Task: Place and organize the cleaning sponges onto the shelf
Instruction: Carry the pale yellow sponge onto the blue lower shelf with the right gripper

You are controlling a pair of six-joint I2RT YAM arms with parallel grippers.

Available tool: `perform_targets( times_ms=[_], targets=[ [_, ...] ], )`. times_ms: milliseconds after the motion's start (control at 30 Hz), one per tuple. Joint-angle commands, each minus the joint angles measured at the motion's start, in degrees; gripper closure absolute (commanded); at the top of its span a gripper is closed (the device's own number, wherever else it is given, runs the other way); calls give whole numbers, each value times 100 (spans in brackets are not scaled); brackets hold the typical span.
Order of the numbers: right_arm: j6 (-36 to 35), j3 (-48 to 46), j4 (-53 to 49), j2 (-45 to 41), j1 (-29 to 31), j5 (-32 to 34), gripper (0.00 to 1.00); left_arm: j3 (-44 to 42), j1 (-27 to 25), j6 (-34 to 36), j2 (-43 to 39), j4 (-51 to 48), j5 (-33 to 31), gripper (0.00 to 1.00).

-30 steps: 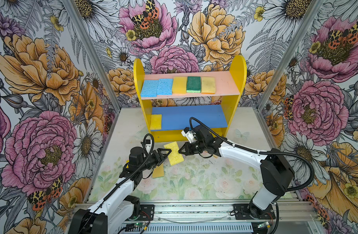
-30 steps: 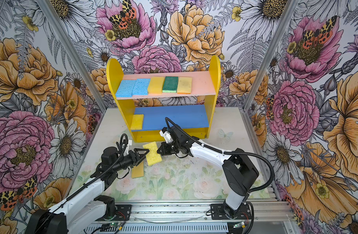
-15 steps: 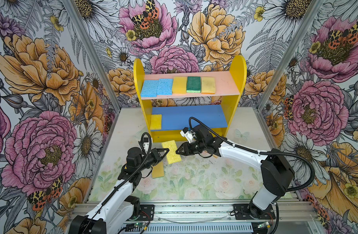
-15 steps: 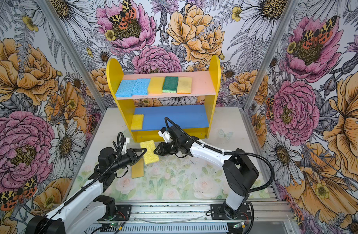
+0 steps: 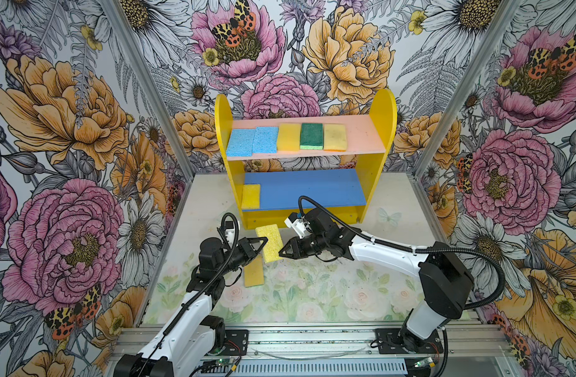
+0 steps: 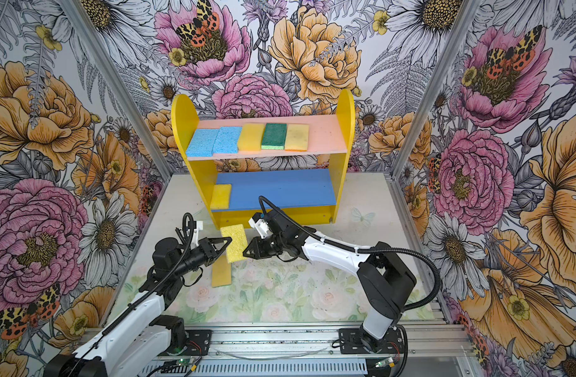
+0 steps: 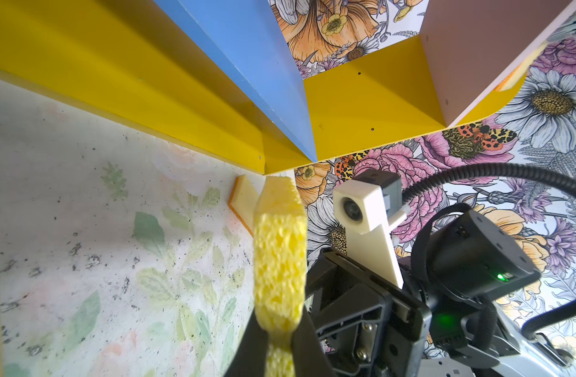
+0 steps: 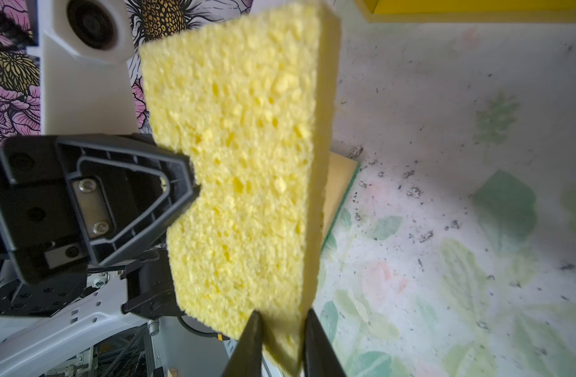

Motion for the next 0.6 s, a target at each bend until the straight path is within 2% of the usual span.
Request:
perform_targets(
  times_ms=[0,67,100,133,267,333,433,567],
  targets=[
    [118,-102,341,-309,41,175,86,-23,101,38,-124,-98,119,82],
    [155,-135,360,-395,42,351,90,25,152,105,-191,-304,141,75],
    [150,-151,358,-435,42,457,91,65,183,171,-244,-459,138,64],
    [158,-165,356,-475,34,572,92,104,216,242,-313,-661,121,48],
    [350,-213,347,-640,-66,1158,95,239,336,607,-798,-1698,-207,19],
    [437,-183,340,-672,-162,1487,95,396,428,938,-1191,-2692,-759,1],
    [487,48,254,-578,-211,1859,95,578,577,1242,-1750,-3893,-1652,1],
    [429,571,179,-202,-443,2074,94,583,607,1162,-2087,-4226,-2114,1]
  ],
)
